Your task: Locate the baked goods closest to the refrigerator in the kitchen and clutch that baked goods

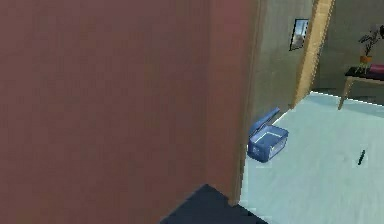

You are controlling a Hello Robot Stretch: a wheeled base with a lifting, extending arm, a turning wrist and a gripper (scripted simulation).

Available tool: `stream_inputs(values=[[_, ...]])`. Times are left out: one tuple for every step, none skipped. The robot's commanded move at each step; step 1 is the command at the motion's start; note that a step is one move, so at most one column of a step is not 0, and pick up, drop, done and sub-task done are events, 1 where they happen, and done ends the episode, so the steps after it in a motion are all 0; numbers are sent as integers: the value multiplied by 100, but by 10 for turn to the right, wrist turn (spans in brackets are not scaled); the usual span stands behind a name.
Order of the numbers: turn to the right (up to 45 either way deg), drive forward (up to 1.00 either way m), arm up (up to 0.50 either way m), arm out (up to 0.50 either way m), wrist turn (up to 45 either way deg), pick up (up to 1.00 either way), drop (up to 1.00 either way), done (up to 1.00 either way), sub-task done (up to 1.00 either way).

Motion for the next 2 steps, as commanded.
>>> stream_inputs(values=[[30, 0, 0, 0, 0, 0, 0, 0, 0], [0, 55, 0, 0, 0, 0, 0, 0, 0]])
